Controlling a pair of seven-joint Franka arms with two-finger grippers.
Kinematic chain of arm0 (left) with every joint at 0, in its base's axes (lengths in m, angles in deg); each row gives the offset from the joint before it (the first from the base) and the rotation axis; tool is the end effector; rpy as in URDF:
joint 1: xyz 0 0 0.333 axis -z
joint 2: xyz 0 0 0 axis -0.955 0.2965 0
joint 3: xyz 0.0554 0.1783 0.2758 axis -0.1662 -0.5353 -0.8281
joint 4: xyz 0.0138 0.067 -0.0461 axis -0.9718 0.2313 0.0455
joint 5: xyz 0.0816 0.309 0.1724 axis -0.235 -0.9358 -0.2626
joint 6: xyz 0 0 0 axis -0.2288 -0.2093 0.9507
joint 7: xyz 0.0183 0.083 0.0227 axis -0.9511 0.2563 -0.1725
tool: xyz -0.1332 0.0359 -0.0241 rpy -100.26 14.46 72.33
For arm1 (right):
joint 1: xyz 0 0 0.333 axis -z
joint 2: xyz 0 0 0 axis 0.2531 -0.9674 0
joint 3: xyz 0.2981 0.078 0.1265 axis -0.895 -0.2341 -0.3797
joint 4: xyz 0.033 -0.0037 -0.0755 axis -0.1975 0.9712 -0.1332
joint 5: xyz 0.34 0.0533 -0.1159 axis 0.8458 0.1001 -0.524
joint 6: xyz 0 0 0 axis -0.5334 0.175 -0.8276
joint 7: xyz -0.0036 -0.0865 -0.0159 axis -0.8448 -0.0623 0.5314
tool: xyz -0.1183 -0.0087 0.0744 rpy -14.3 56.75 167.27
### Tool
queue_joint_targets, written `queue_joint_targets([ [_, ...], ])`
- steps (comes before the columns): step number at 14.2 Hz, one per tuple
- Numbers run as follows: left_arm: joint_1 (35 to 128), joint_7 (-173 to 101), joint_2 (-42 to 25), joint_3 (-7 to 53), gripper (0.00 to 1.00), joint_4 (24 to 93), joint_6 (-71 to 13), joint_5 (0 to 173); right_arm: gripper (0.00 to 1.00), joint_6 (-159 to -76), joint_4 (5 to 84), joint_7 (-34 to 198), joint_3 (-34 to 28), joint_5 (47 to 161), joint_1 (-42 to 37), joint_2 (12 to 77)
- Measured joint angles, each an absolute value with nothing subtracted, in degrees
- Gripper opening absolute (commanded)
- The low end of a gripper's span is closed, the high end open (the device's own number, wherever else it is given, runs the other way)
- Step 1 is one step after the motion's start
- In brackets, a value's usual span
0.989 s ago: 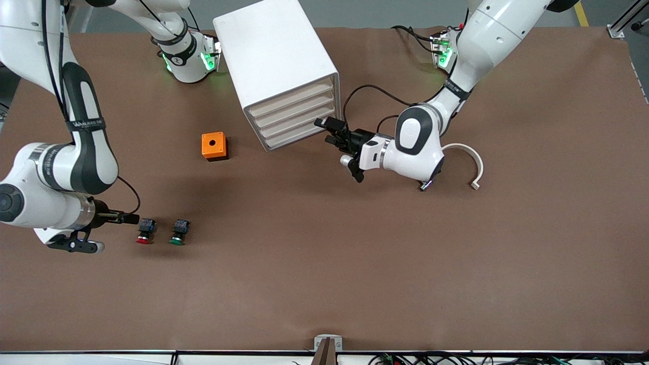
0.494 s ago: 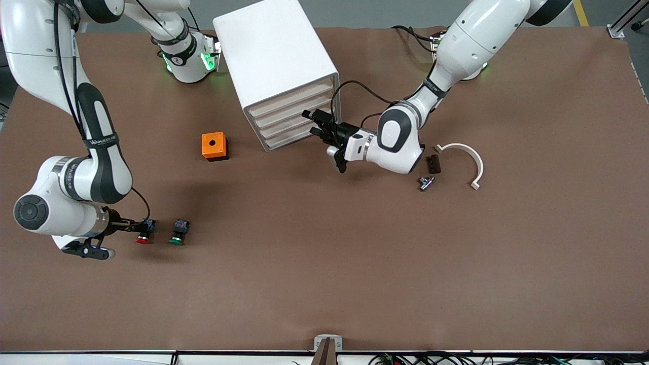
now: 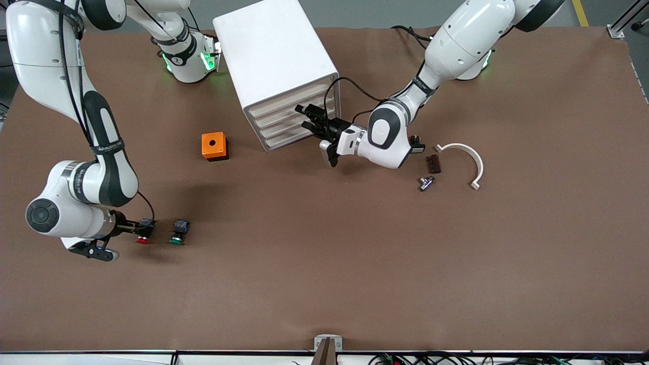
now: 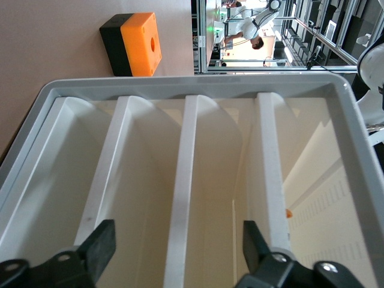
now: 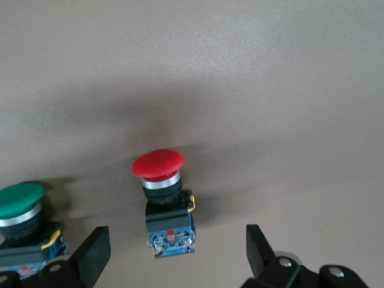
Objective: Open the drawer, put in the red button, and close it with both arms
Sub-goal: 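Grasp the drawer handle with the left gripper while the right gripper grasps the button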
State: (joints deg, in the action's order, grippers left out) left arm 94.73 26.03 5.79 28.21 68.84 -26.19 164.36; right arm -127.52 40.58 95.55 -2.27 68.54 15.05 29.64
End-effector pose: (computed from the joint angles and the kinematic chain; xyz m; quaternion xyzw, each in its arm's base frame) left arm 0.3740 -0.4870 0.2052 0.7284 -0.1853 -0.1759 0.6357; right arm 0.6504 -0.0648 0.2146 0.9892 -0.1288 -0.0652 0.0261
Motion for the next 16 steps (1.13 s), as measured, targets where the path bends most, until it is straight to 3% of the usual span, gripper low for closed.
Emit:
queue_joint_targets([
  [3, 95.2, 26.4, 6.1, 28.2, 0.61, 68.8, -26.2, 165.1, 1.0, -129.5, 41.5, 95.7, -2.3, 68.5, 15.1, 28.9],
  [5, 95.8, 26.4, 6.1, 28.2, 0.54, 68.7, -26.2, 165.8, 1.0, -131.4, 41.5, 95.7, -2.3, 68.5, 15.1, 27.7],
  [9, 96.6, 26.5, 6.1, 28.2, 0.26, 68.6, -26.2, 166.7, 1.0, -131.8, 41.5, 95.8, -2.3, 68.5, 15.0, 26.8],
  [12, 96.6, 26.5, 6.1, 28.2, 0.19, 68.6, -26.2, 166.7, 1.0, -131.7, 41.7, 95.8, -2.4, 68.6, 15.0, 26.8],
  [13, 96.6, 26.6, 6.1, 28.2, 0.14, 68.6, -26.2, 166.7, 0.97, -131.6, 41.8, 95.8, -2.5, 68.5, 15.0, 26.8],
  [16, 96.6, 26.8, 6.2, 28.2, 0.03, 68.6, -26.4, 166.7, 0.72, -130.6, 41.9, 95.8, -2.5, 68.5, 15.0, 26.8],
])
